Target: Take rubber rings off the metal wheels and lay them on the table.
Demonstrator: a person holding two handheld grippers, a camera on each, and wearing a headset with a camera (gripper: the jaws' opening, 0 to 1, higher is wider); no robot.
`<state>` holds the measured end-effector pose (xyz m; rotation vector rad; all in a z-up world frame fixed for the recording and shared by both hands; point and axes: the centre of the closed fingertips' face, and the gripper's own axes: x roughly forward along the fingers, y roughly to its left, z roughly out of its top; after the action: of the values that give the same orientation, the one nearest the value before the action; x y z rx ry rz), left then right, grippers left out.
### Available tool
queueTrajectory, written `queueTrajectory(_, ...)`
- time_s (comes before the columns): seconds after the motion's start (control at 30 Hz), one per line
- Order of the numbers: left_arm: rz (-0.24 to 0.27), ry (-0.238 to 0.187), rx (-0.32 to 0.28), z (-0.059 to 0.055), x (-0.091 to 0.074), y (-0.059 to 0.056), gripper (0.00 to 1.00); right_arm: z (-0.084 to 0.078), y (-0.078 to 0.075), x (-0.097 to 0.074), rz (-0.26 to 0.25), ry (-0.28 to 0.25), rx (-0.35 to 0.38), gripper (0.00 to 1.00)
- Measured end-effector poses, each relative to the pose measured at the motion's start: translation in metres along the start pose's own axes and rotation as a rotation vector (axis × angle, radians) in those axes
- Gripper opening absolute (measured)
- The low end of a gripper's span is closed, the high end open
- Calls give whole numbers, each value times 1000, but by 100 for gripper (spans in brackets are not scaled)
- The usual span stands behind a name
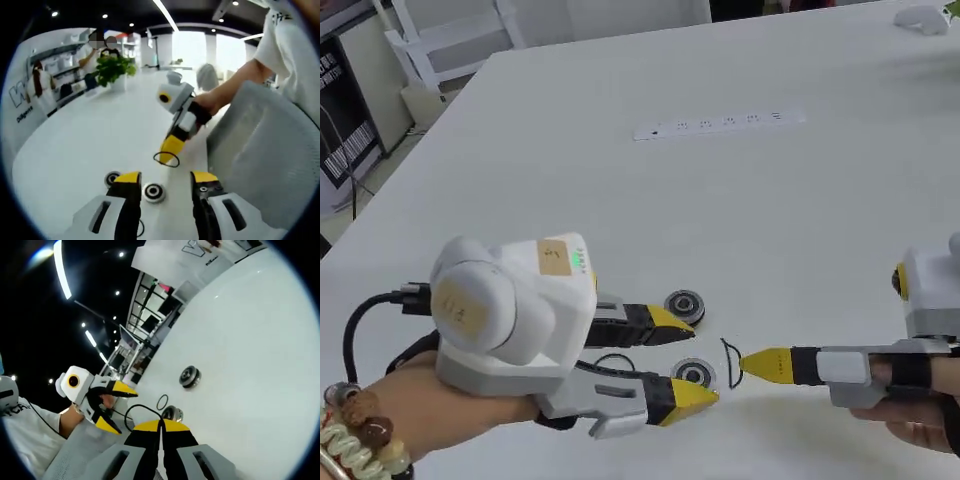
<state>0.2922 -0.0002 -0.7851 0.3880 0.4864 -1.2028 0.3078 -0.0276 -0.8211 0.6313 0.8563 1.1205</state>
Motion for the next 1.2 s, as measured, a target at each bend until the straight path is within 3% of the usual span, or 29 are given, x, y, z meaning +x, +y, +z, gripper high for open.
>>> queueTrajectory(0.17, -13, -11, 2, 4, -16, -5, 52, 1, 7, -9, -21, -26, 19, 0)
queueTrajectory(0.27, -25, -3, -10, 1, -28, -7, 61, 2, 16, -12, -12, -36, 38, 0)
queueTrajectory(0.37, -4, 8, 14, -5, -44, -3, 69, 3, 25, -12, -34, -22, 6, 0)
queueTrajectory(0.57, 40, -14, 0, -10, -71, 8, 71, -1, 35, -8, -59, 18, -29, 0)
queueTrajectory(0.73, 75, -14, -15, -22, -92, 15, 74, -4, 41, -9, -81, 63, -50, 0)
queueTrajectory(0.97, 137, -33, -66, -37, -114, 26, 74, 5, 52, -9, -95, 71, -70, 0)
queueTrajectory(1.2, 199, -66, -123, -48, -131, 36, 74, 9, 60, 2, -100, 105, -110, 0)
